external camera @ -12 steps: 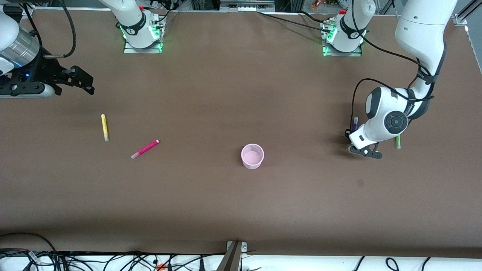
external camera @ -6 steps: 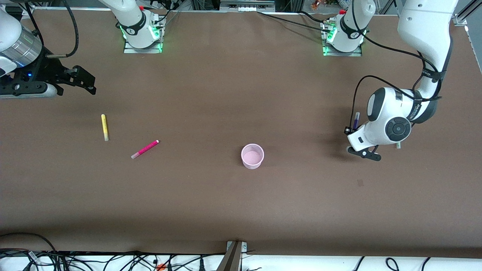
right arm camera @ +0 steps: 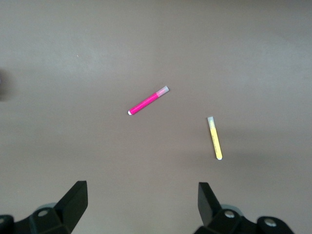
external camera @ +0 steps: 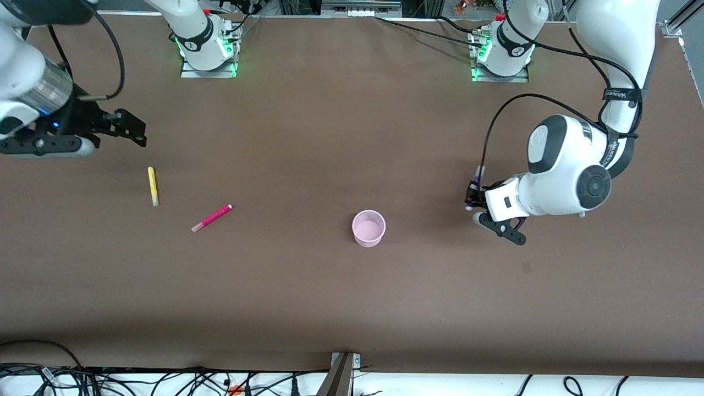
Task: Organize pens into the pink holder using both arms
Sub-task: 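Carry the purple marker to the pink cup while the right gripper reaches the pink marker, then drop the purple marker into the cup while the right gripper grasps the pink marker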
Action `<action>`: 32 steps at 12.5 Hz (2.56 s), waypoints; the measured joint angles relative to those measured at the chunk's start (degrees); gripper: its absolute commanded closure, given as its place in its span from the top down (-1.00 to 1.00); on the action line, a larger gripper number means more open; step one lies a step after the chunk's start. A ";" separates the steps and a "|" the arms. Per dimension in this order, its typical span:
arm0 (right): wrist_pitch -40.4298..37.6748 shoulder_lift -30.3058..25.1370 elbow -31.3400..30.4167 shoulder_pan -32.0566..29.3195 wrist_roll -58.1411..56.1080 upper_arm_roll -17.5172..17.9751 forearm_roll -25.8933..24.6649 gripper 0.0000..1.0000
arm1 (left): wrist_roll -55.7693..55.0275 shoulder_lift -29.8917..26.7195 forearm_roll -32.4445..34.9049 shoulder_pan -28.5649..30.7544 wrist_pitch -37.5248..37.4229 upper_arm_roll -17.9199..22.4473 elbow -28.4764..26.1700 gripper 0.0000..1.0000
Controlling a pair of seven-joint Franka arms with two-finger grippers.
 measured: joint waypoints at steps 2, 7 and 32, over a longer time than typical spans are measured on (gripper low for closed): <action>-0.24 4.15 -0.19 0.05 -0.02 0.18 -0.14 1.00 | 8.30 2.48 -12.67 0.13 -0.03 0.01 5.20 -1.00; 2.89 11.01 -1.04 0.01 12.47 0.10 0.56 1.00 | 27.46 10.04 -37.54 -5.66 12.58 -0.63 12.08 -1.00; 35.67 32.49 -10.56 3.46 40.69 0.57 8.69 -0.90 | 46.12 5.69 -27.00 -10.61 13.14 1.27 -1.63 1.00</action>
